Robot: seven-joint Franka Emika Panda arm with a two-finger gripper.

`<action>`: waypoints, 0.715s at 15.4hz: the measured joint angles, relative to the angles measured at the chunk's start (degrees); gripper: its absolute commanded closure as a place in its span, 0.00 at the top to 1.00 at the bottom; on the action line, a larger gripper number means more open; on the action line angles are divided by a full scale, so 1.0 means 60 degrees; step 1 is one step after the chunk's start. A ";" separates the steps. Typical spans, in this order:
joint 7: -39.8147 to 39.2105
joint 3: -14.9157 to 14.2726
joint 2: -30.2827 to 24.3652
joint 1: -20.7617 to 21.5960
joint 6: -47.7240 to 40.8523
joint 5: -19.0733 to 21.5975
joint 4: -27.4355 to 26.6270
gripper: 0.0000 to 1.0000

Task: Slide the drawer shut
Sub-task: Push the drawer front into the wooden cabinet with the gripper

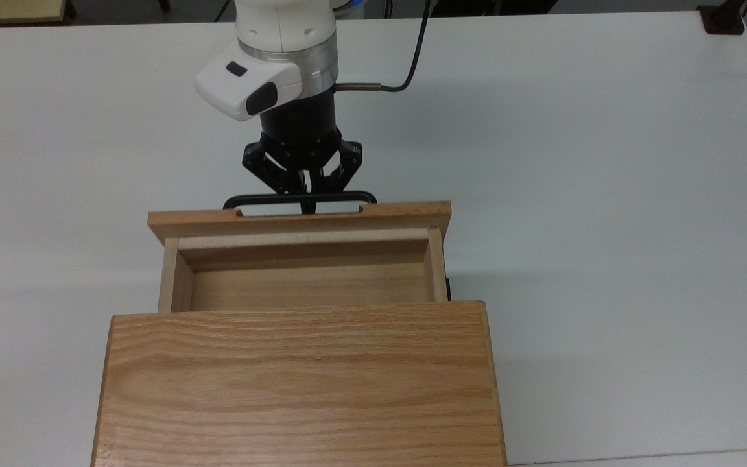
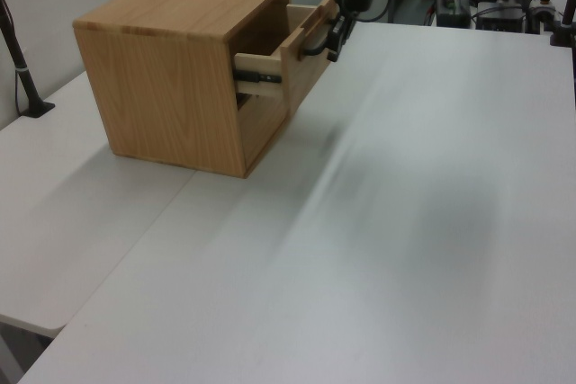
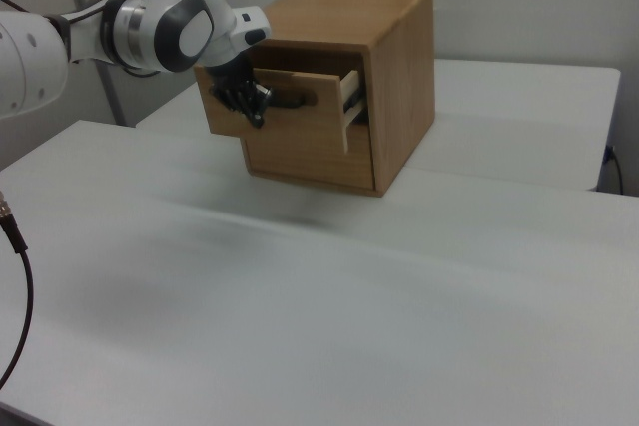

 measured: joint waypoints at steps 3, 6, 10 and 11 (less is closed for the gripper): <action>0.0042 0.0001 0.0421 0.0001 0.1098 0.0000 0.0243 0.00; 0.0056 0.0002 0.0816 0.0001 0.2487 0.0000 0.0293 0.00; 0.0074 0.0004 0.1283 0.0001 0.4442 0.0000 0.0300 0.00; 0.0096 0.0007 0.1400 0.0001 0.4873 0.0000 0.0301 0.00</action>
